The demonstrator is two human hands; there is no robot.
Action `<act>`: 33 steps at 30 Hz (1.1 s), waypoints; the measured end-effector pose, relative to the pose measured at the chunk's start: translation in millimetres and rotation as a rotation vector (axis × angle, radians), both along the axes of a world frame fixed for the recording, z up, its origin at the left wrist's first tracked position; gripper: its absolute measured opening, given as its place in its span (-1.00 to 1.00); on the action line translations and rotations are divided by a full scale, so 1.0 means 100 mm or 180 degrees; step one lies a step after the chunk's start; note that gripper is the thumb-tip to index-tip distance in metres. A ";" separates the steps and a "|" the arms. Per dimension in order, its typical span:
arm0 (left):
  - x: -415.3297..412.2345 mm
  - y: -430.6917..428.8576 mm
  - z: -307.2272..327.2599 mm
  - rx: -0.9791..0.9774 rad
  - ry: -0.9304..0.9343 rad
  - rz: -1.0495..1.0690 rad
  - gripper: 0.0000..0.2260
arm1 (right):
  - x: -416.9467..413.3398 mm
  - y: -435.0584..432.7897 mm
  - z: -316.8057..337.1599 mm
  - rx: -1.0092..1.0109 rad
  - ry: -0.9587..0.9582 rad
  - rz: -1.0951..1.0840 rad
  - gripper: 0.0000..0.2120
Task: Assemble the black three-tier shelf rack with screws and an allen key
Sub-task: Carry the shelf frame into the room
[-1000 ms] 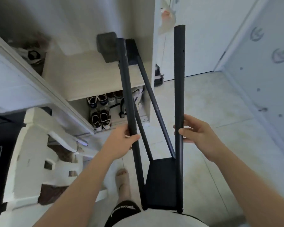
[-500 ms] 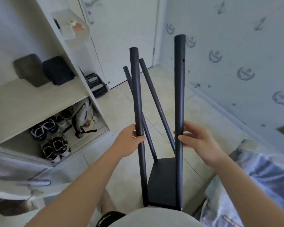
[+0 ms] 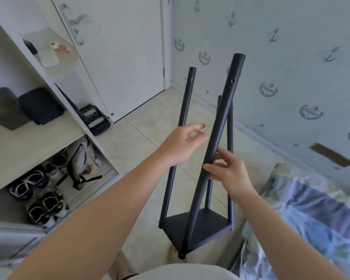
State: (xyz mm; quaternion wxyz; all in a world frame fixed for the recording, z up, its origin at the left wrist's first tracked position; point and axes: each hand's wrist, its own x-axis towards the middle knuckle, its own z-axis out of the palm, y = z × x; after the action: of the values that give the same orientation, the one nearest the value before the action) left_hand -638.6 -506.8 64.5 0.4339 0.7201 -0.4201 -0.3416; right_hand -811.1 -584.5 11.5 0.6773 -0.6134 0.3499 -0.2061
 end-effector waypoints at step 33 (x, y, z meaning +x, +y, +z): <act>0.30 0.42 0.36 0.0159 -0.0549 -0.0368 -0.79 | -0.14 -1.23 -0.37 -0.0393 0.1746 -0.0936 -0.21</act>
State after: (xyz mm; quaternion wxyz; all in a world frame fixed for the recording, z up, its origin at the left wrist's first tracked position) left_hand -608.7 -465.2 100.4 0.3576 0.7320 -0.4881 -0.3132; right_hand -824.7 -707.7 -25.0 0.4821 -0.6289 0.5914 -0.1495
